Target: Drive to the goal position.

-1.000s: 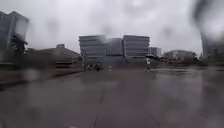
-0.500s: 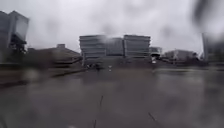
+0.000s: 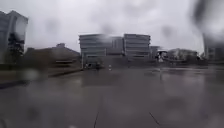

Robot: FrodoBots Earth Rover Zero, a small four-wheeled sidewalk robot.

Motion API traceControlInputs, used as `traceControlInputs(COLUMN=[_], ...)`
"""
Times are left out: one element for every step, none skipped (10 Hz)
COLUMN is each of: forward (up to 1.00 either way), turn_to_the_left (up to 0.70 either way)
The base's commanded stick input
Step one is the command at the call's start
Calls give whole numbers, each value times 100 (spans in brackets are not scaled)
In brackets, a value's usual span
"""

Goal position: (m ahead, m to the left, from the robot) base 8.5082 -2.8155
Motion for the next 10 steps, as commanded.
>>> traceControlInputs(forward=[100, 100, 100, 100, 100, 100, 100, 100, 100, 100], turn_to_the_left=[0, 0, 0, 0, 0, 0, 0, 0, 0, 0])
